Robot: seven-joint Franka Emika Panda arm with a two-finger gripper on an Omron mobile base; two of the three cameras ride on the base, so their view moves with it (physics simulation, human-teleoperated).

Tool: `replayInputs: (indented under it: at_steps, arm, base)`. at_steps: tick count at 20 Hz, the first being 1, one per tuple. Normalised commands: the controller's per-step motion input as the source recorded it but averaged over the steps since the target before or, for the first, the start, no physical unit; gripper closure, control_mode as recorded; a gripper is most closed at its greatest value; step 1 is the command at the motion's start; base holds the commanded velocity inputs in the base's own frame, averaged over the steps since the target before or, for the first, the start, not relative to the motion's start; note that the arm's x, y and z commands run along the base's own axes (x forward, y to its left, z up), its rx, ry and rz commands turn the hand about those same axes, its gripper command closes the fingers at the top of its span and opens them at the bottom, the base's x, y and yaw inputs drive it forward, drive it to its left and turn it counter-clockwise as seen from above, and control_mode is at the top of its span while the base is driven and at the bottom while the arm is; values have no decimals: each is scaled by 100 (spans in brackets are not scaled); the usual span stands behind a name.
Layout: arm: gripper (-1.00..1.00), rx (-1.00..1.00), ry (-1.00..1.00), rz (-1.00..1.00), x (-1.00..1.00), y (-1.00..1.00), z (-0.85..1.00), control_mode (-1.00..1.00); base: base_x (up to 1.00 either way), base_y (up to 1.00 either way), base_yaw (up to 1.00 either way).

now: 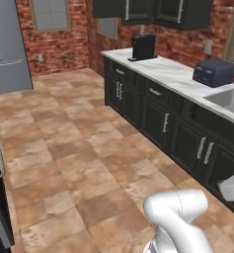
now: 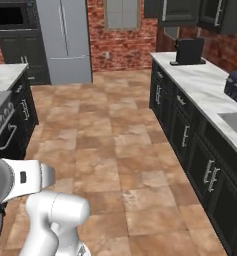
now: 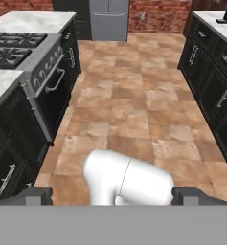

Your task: Open the cabinet directly in front. Then move the beer and the mug to the dining counter with the jar on it.

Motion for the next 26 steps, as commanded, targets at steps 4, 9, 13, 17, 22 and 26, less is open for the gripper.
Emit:
replayInputs:
  at_steps: [4,9,13,17,22,26]
  arm:
    - [-100,0,0,0,0,0,0,100]
    - [-100,0,0,0,0,0,0,100]
    - [-100,0,0,0,0,0,0,100]
    - [-100,0,0,0,0,0,0,100]
    - [-100,0,0,0,0,0,0,100]
    - [-100,0,0,0,0,0,0,100]
  base:
    - [100,52,-2]
    - [100,66,-3]
    - [100,57,-6]
    - [100,56,-5]
    - [100,57,-4]
    - [100,62,-3]
